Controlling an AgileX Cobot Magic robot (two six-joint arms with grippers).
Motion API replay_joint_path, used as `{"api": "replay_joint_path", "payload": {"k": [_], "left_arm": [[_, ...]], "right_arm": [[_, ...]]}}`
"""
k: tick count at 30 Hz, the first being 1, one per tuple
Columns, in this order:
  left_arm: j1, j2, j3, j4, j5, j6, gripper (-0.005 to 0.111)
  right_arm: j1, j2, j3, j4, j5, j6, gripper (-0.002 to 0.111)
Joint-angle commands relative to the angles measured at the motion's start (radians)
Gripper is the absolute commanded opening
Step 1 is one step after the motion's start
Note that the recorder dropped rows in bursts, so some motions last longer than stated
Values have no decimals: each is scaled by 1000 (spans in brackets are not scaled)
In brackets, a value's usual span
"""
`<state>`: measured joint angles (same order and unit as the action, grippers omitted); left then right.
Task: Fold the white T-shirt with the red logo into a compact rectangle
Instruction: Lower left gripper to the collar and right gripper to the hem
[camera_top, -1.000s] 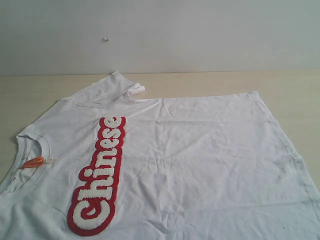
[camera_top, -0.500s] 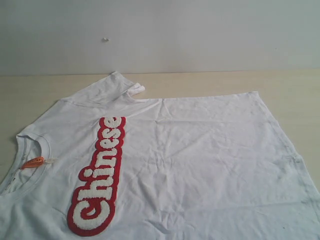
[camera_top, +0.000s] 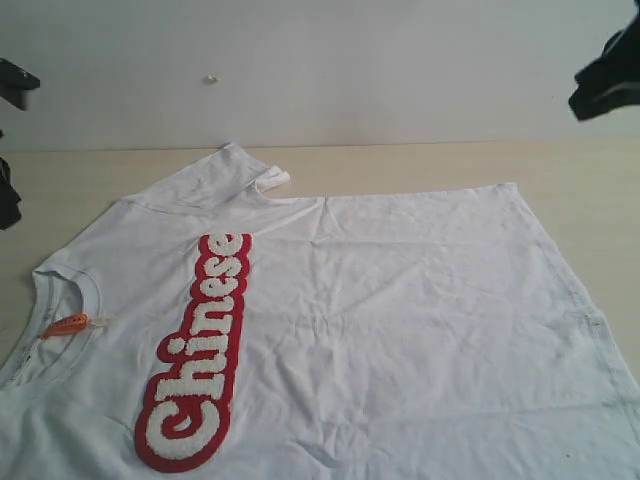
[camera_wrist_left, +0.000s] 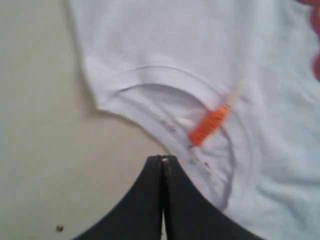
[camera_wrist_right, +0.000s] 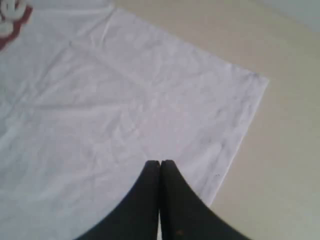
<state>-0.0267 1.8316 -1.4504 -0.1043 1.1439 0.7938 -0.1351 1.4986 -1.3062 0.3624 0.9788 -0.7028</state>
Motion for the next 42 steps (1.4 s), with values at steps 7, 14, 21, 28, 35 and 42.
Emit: {"api": "replay_joint_path", "payload": {"k": [7, 14, 21, 28, 35, 42], "left_arm": [[-106, -5, 180, -7, -12, 383, 6], [-102, -5, 290, 189, -157, 406, 76], [-102, -5, 378, 269, -280, 462, 86], [-102, -5, 428, 272, -435, 462, 86], [-102, -3, 428, 223, -572, 455, 86], [-102, -13, 428, 223, -569, 448, 86]], "right_arm": [[74, 53, 153, -309, -62, -251, 29], [77, 53, 273, -325, -203, -395, 74], [77, 53, 345, -325, -253, -513, 74], [77, 53, 392, -325, -374, -527, 74], [77, 53, 392, -229, -454, -527, 71], [77, 21, 392, -198, -566, -482, 71]]}}
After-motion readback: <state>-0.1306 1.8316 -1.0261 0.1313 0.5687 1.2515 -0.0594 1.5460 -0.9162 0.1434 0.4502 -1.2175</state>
